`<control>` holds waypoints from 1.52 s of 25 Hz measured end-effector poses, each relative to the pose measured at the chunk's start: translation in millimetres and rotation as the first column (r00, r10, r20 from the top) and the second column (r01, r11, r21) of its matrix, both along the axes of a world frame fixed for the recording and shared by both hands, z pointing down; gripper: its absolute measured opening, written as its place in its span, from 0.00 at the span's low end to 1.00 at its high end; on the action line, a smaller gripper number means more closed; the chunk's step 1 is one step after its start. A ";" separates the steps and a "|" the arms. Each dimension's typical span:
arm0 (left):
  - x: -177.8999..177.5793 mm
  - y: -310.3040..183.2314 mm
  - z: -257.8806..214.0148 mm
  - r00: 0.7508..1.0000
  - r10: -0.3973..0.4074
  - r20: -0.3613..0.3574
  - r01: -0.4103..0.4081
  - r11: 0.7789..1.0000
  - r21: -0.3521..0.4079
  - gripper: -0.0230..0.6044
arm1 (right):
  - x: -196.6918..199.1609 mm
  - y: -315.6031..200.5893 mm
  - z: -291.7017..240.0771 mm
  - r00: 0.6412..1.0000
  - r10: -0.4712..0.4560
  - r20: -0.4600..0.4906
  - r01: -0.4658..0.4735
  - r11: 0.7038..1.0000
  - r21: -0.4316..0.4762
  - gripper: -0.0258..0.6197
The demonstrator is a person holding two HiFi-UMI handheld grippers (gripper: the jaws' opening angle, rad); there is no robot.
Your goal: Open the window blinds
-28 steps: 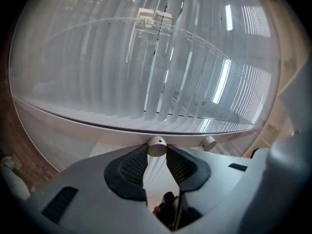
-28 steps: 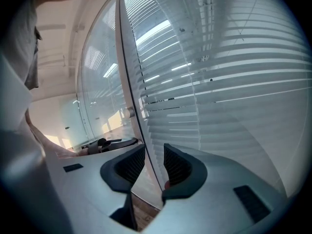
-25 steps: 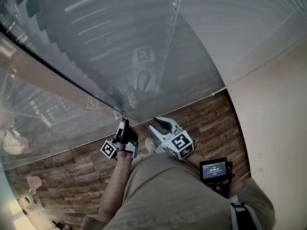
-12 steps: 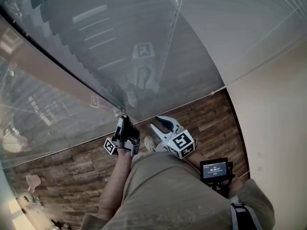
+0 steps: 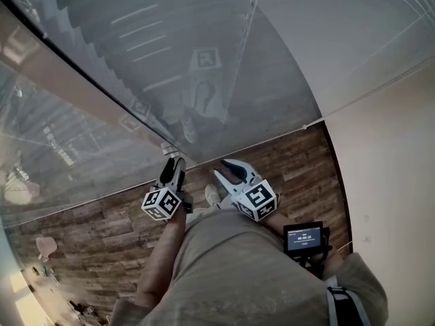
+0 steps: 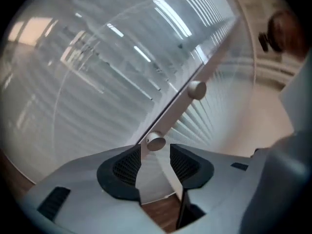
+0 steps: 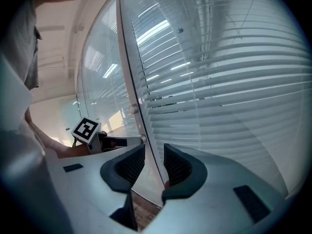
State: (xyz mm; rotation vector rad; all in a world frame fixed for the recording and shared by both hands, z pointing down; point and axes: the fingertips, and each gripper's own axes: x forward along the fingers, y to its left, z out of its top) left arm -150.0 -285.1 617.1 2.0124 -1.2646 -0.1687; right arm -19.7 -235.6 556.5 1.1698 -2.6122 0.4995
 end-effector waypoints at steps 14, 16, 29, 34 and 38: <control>-2.5 -2.5 -16.4 0.937 -0.094 0.335 0.099 0.995 0.002 0.26 | 4.2 5.3 -12.1 1.000 -0.022 0.016 0.022 1.000 0.007 0.24; -4.2 -2.8 -16.5 0.945 -0.102 0.311 0.110 0.994 -0.009 0.25 | 6.6 1.7 -14.5 1.000 -0.027 0.014 0.027 1.000 0.012 0.24; -11.0 -9.0 0.6 0.992 -0.108 0.060 0.111 0.993 -0.049 0.25 | -5.9 -18.8 -6.1 0.997 -0.080 0.016 0.079 0.997 0.024 0.23; -9.1 -6.1 4.4 0.992 -0.111 -0.060 0.106 0.991 -0.077 0.25 | -8.6 -17.5 -3.9 0.996 -0.091 0.026 0.090 0.996 0.027 0.23; -3.7 -5.0 10.2 0.978 -0.114 -0.177 0.096 0.990 -0.106 0.25 | -3.2 -16.3 1.2 0.996 -0.084 0.029 0.083 0.996 0.027 0.23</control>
